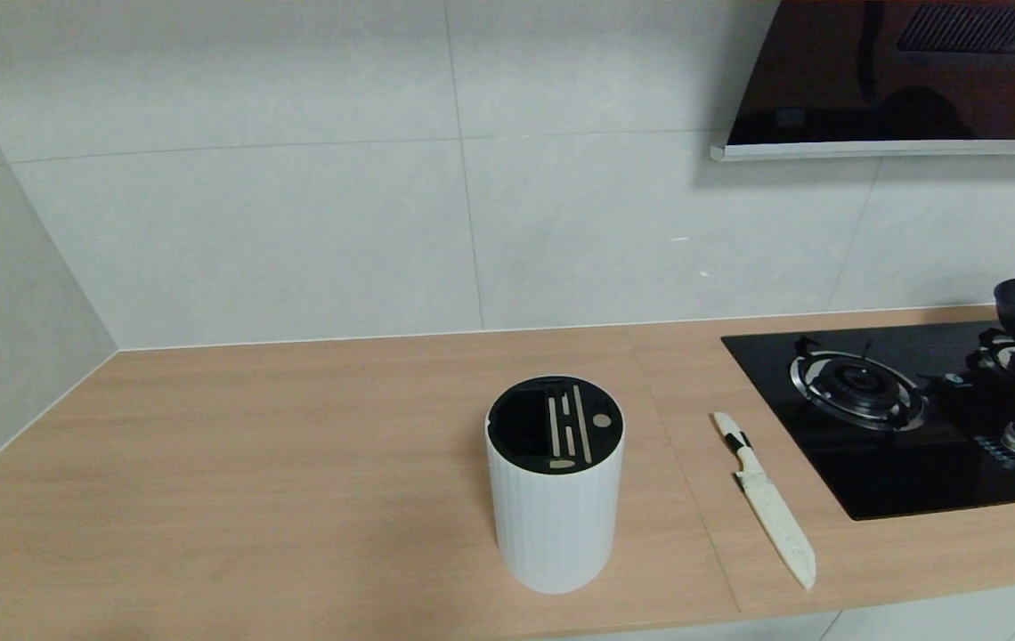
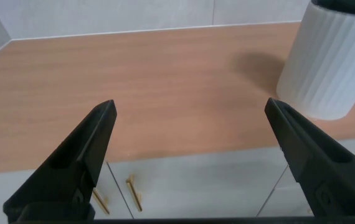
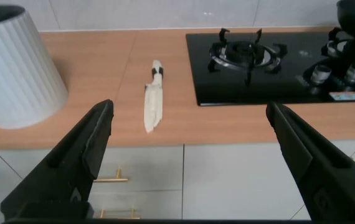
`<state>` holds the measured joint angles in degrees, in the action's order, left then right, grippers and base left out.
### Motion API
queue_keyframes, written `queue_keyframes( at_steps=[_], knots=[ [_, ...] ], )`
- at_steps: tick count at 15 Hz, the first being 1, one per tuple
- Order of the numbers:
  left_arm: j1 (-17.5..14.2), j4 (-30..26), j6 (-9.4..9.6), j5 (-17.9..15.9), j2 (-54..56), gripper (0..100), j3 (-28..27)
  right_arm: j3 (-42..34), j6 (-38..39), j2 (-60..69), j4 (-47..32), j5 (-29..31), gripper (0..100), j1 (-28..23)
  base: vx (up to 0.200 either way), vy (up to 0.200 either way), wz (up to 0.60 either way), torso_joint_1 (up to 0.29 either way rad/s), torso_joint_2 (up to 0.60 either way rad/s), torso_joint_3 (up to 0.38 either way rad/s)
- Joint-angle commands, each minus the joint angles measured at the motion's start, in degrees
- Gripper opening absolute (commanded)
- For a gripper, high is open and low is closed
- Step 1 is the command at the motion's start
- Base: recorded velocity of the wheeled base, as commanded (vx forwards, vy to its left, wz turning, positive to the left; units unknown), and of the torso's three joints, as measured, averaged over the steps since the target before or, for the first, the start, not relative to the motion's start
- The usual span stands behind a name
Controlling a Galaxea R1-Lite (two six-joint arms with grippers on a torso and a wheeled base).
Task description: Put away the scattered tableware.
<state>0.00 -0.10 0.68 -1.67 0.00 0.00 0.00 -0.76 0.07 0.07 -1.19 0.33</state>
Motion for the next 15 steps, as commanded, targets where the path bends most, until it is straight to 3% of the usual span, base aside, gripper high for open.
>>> queue_keyframes(
  at_steps=[1, 15],
  knots=[
    [0.0, 0.0, 0.02, 0.0, 0.0, 100, 0.0, 0.0, 0.0, -0.1, 0.0, 0.0, 100, 0.0, 0.0, 0.0, 0.0, 0.032, -0.05, -0.022],
    [0.0, 0.0, 0.11, 0.0, 0.0, 100, 0.0, 2.1, -1.8, -0.1, 0.7, -0.8, 100, 0.0, 0.0, 0.0, 0.0, 0.0, 0.0, 0.0]
  ],
)
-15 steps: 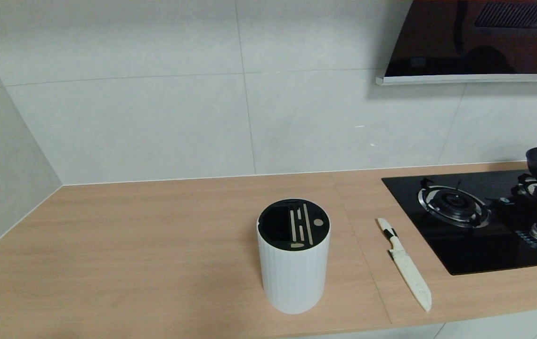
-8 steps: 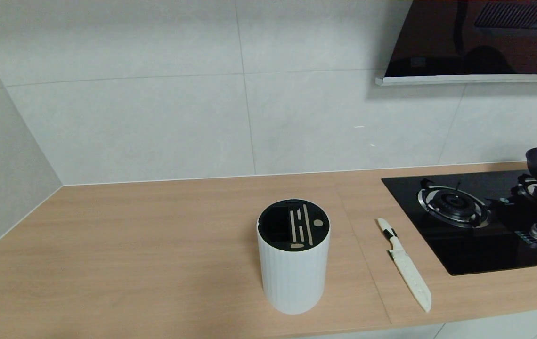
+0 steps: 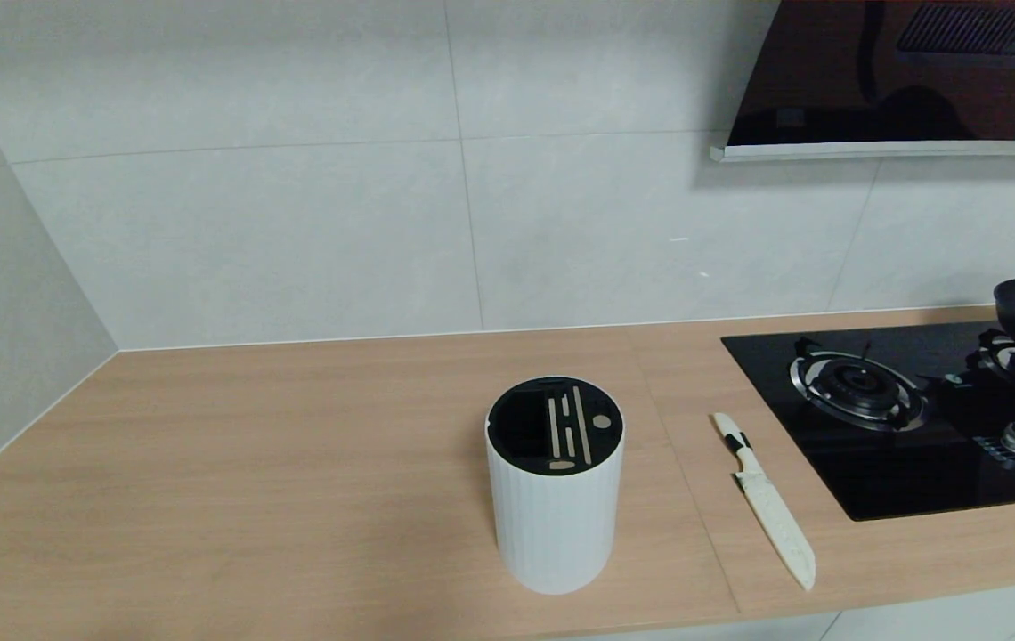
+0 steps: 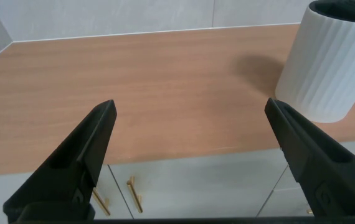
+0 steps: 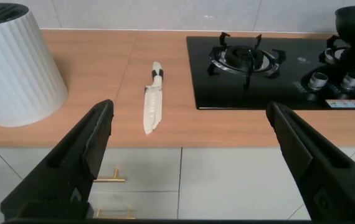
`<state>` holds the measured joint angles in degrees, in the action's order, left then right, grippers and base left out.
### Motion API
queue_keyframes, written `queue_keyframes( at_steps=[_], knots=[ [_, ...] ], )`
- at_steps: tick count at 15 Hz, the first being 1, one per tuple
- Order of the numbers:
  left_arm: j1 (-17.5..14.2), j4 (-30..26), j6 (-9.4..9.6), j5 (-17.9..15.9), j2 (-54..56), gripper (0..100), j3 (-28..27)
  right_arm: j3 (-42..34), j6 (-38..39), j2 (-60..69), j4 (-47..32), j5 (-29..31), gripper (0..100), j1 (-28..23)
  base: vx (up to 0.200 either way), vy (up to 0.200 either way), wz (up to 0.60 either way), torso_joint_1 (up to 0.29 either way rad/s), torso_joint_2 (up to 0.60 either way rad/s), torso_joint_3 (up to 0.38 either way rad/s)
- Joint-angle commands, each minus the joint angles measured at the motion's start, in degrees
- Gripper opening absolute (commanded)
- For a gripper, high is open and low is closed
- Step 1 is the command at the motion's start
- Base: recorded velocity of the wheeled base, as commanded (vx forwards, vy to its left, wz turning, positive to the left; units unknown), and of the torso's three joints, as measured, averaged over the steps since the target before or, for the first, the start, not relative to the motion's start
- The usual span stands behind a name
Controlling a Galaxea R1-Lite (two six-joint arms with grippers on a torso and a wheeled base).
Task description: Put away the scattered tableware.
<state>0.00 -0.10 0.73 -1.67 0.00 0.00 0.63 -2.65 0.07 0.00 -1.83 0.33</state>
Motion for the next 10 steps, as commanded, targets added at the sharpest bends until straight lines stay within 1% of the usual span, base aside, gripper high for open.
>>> queue_keyframes(
  at_steps=[1, 2, 4, 6, 8, 9, 10],
  knots=[
    [0.0, 0.0, -0.03, 0.0, 0.0, 100, 0.0, 6.2, 0.9, -0.8, 0.4, -2.0, 100, 0.2, 0.0, 0.0, 0.0, 0.0, 0.0, 0.0],
    [0.0, 0.0, 0.06, 0.0, 0.0, 100, 0.0, 8.9, 1.3, -3.5, -1.0, -2.7, 100, 0.5, 0.0, 0.0, 0.0, 0.0, 0.0, 0.0],
    [0.0, 0.0, -0.03, 0.0, 0.0, 100, 0.0, 12.7, 1.3, -10.1, -1.2, -3.1, 100, 0.5, 0.0, 0.0, 0.0, 0.0, 0.0, 0.0],
    [0.0, 0.0, -0.03, 0.0, 0.0, 100, 0.0, 17.0, 1.3, -21.3, -1.2, -5.0, 100, 0.8, 0.0, 0.0, 0.0, 0.0, 0.0, 0.0],
    [0.0, 0.0, -0.03, 0.0, 0.0, 100, 0.0, 20.5, 1.2, -31.8, -1.0, -5.4, 100, 0.9, 0.0, 0.0, 0.0, 0.0, 0.0, 0.0],
    [0.0, 0.0, -0.03, 0.0, 0.0, 100, 0.0, 20.7, 1.2, -32.5, -1.0, -5.4, 100, 0.9, 0.0, 0.0, 0.0, 0.0, 0.0, 0.0],
    [0.0, 0.0, -0.03, 0.0, 0.0, 100, 0.0, 23.7, 1.2, -40.2, -0.9, -5.3, 100, 1.7, 0.0, 0.0, 0.0, 0.0, 0.0, 0.0]
  ],
)
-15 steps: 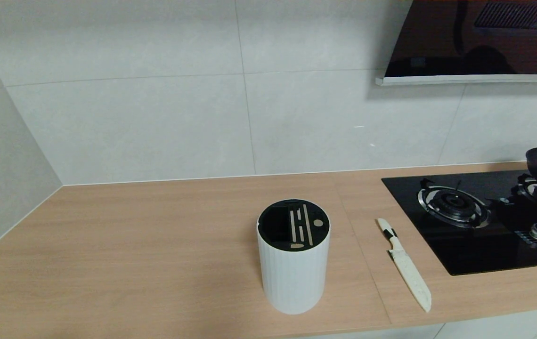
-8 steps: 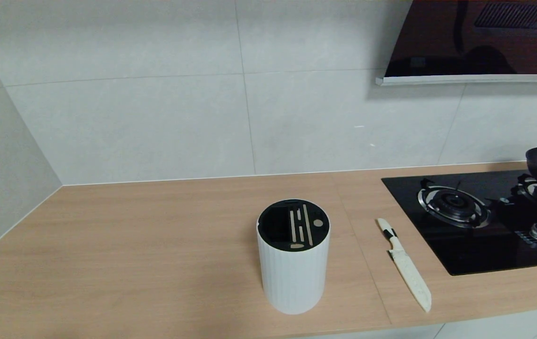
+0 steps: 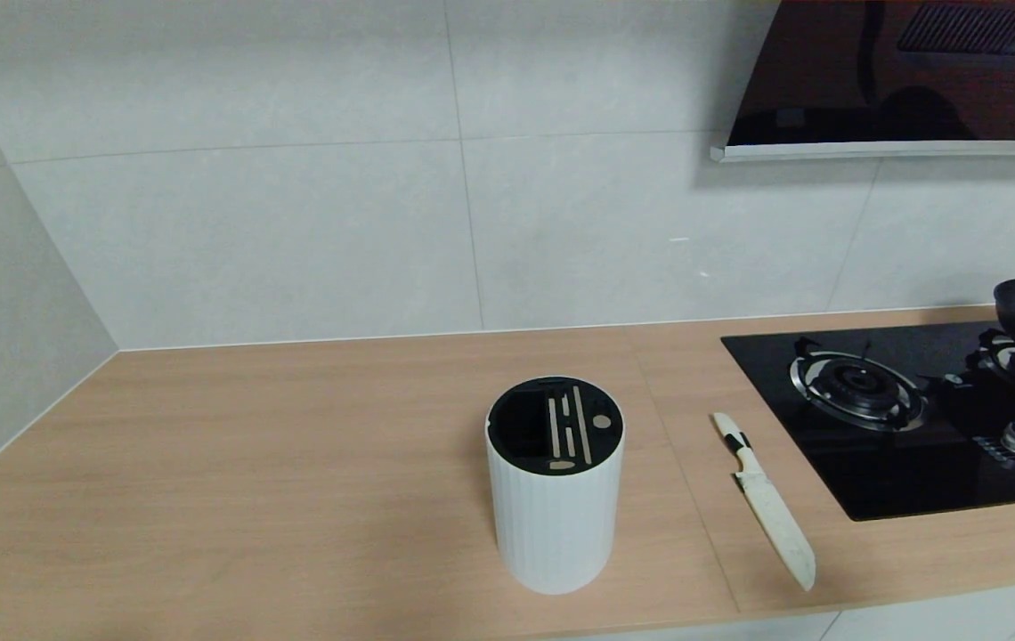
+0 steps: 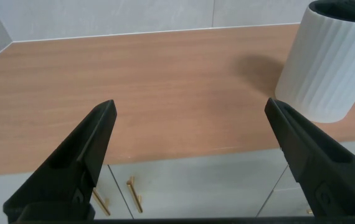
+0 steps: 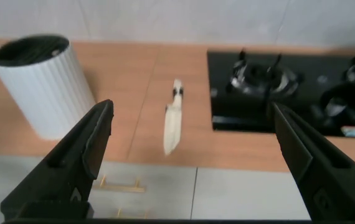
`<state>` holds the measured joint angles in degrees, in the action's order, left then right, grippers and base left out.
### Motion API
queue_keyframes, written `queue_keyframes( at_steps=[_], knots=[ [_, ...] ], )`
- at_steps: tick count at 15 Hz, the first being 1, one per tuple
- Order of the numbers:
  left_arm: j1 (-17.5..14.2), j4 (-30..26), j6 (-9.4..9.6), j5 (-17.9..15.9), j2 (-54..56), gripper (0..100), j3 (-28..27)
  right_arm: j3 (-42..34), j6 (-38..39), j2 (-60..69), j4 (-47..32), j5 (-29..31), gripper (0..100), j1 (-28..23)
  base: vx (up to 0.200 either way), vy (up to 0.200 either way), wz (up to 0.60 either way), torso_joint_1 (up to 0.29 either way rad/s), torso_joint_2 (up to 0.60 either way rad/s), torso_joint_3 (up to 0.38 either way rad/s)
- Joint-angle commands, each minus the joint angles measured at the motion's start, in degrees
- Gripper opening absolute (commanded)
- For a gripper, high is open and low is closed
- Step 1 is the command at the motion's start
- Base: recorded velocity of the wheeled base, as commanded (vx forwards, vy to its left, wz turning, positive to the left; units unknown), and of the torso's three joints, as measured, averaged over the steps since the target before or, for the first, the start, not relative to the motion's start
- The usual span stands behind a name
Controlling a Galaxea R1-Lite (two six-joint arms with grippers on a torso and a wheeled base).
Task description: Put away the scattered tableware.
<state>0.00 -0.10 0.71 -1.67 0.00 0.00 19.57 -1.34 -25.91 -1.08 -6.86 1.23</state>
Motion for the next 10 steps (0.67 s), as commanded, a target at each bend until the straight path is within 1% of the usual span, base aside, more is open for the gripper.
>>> queue_keyframes(
  at_steps=[1, 2, 4, 5, 7, 10],
  knots=[
    [0.0, 0.0, 0.0, 0.0, 0.0, 100, 0.0, 6.1, -0.2, -18.4, 0.3, -0.1, 100, 2.0, 0.0, 0.0, 0.0, 0.0, 0.0, 0.0],
    [0.0, 0.0, 0.0, 0.0, 0.0, 100, 0.0, 6.7, -0.2, -20.9, 0.6, -0.2, 100, 2.8, 0.0, 0.0, 0.0, 0.0, 0.0, 0.0],
    [0.0, 0.0, 0.0, 0.0, 0.0, 100, 0.0, 6.7, -0.1, -29.4, 5.8, -0.1, 100, 6.3, 0.0, 0.0, 0.0, 0.0, 0.0, 0.0],
    [0.0, 0.0, 0.0, 0.0, 0.0, 100, 0.0, 6.7, -0.1, -31.0, 7.2, 0.0, 100, 6.9, 0.0, 0.0, 0.0, 0.0, 0.0, 0.0],
    [0.0, 0.0, 0.0, 0.0, 0.0, 100, 0.0, 7.2, 0.0, -39.7, 14.0, 0.3, 100, 7.4, 0.0, 0.0, 0.0, 0.0, 0.0, 0.0],
    [0.0, 0.0, 0.0, 0.0, 0.0, 100, 0.0, 7.6, 0.0, -48.9, 19.1, 0.4, 100, 7.4, 0.0, 0.0, 0.0, 0.0, 0.0, 0.0]
  ],
)
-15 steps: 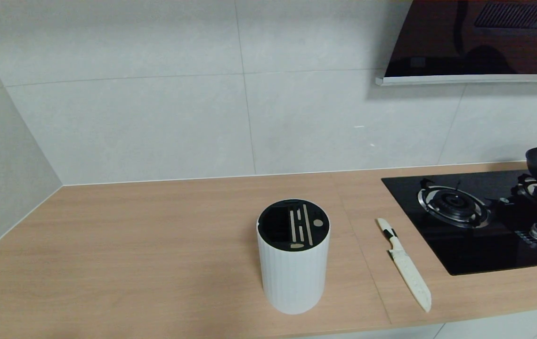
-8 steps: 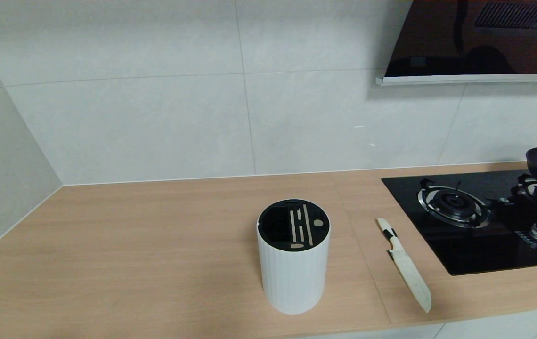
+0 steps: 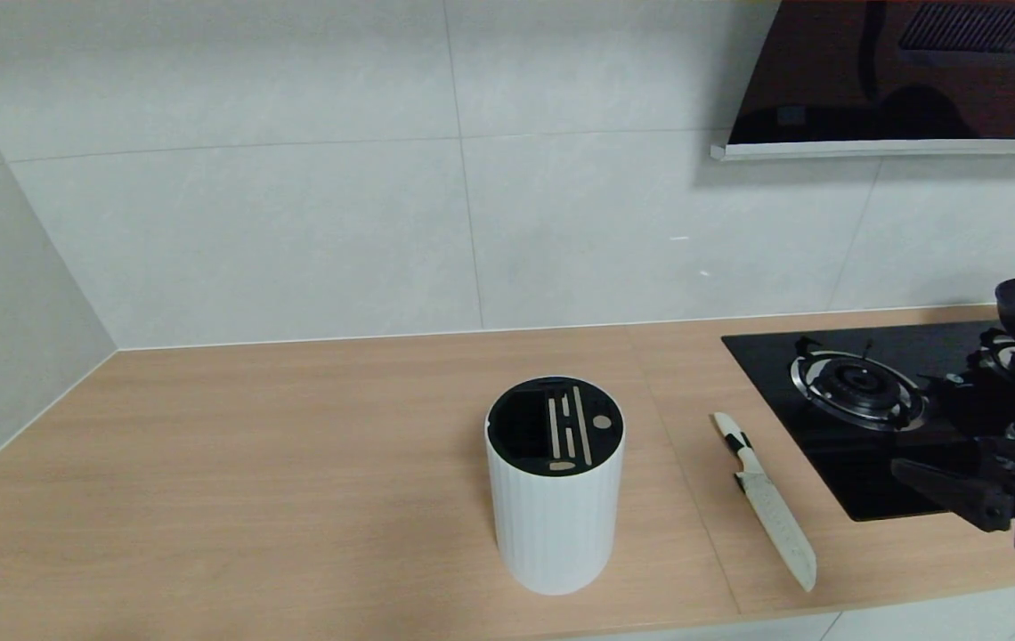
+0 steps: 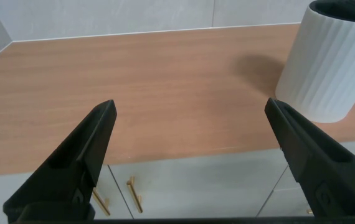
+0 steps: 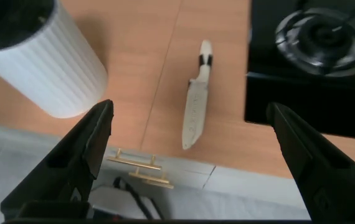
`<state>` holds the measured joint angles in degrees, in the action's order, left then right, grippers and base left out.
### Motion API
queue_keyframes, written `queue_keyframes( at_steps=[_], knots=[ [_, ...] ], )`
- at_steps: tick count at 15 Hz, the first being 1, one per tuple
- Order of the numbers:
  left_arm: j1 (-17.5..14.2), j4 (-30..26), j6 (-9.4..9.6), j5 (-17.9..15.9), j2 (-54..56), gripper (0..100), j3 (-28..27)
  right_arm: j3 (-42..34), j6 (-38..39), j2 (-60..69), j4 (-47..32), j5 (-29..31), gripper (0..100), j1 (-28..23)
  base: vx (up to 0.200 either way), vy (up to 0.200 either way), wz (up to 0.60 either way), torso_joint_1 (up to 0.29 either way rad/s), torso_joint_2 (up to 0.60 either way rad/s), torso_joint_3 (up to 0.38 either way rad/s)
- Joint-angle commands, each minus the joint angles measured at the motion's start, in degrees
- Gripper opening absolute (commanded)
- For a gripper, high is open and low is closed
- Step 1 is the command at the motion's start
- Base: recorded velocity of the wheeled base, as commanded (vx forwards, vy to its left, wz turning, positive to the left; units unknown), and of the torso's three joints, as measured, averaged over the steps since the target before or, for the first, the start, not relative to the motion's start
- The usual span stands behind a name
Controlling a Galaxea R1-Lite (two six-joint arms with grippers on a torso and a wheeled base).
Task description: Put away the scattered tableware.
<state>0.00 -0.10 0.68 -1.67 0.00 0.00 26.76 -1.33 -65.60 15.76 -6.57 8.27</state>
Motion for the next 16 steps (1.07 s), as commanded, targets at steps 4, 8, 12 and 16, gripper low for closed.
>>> queue_keyframes(
  at_steps=[4, 8, 12, 16],
  knots=[
    [0.0, 0.0, 0.02, 0.0, 0.0, 100, 0.0, 1.4, 0.0, -20.5, 10.0, 0.4, 100, 0.4, 0.0, 0.0, 0.0, 0.0, 0.0, 0.0],
    [0.0, 0.0, 0.02, 0.0, 0.0, 100, 0.0, 2.0, -0.2, -31.9, 20.4, 4.4, 100, 1.8, 0.0, 0.0, 0.0, 0.0, 0.0, 0.0],
    [0.0, 0.0, 0.02, 0.0, 0.0, 100, 0.0, 3.7, -0.1, -40.4, 24.4, 4.5, 100, 2.0, 0.0, 0.0, 0.0, 0.0, 0.0, 0.0],
    [0.0, 0.0, 0.02, 0.0, 0.0, 100, 0.0, 3.7, -0.2, -47.0, 30.1, 6.2, 100, 2.0, 0.0, 0.0, 0.0, 0.0, 0.0, 0.0]
  ],
)
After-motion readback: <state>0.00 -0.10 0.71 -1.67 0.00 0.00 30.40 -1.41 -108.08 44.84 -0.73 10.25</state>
